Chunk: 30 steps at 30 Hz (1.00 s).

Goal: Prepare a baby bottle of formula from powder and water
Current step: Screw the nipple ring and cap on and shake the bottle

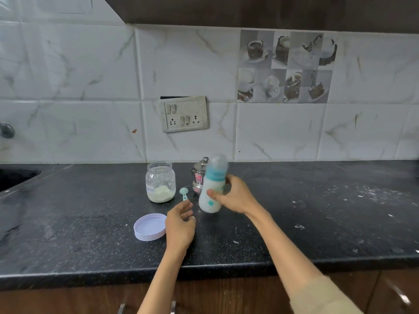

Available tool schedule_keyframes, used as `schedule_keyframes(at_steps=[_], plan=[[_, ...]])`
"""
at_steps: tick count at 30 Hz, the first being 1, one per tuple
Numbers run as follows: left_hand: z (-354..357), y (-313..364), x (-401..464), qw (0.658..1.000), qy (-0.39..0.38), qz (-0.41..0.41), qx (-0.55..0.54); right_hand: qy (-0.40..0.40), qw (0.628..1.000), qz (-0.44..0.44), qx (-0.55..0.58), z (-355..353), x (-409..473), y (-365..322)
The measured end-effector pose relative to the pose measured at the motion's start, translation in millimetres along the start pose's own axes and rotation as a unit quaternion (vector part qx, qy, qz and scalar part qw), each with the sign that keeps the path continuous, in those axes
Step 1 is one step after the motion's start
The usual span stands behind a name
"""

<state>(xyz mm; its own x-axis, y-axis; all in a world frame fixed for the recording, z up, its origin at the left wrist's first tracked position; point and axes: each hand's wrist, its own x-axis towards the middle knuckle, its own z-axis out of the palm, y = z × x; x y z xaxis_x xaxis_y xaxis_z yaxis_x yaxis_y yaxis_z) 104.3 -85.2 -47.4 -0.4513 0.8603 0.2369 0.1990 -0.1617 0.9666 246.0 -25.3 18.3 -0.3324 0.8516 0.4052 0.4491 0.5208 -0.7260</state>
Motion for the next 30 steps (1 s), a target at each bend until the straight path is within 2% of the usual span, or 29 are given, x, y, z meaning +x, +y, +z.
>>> schedule_keyframes(at_steps=[2,4,7,10,13,16,19,22,23,26,30], plan=[[0,0,0,1.0,0.0,0.002,-0.004,0.008,1.0,0.006,0.014,0,-1,2],[0,2,-1,1.0,0.0,0.0,0.0,-0.048,0.999,0.003,-0.026,3,-1,2],[0,0,0,1.0,0.0,0.005,-0.002,0.019,1.0,0.01,0.017,2,0,4],[0,3,-1,1.0,-0.003,0.004,0.005,-0.049,0.998,-0.004,-0.027,4,0,1],[0,3,-1,1.0,-0.003,0.005,0.005,0.005,1.0,-0.001,0.019,3,2,2],[-1,5,-3,1.0,-0.002,0.0,0.008,-0.057,0.998,-0.004,-0.035,3,3,-2],[-1,5,-3,1.0,0.0,0.002,0.003,0.012,1.0,0.002,0.013,-2,6,-4],[-1,7,-4,1.0,-0.001,0.001,0.008,-0.077,0.996,0.004,-0.042,-2,6,-5],[-1,7,-4,1.0,-0.001,0.0,0.009,-0.078,0.996,0.009,-0.034,0,4,-1],[-1,6,-4,1.0,0.002,0.0,0.002,-0.009,0.999,0.023,0.03,2,2,11],[-1,8,-5,1.0,-0.002,-0.005,0.001,0.029,0.996,0.045,0.067,-12,8,20]])
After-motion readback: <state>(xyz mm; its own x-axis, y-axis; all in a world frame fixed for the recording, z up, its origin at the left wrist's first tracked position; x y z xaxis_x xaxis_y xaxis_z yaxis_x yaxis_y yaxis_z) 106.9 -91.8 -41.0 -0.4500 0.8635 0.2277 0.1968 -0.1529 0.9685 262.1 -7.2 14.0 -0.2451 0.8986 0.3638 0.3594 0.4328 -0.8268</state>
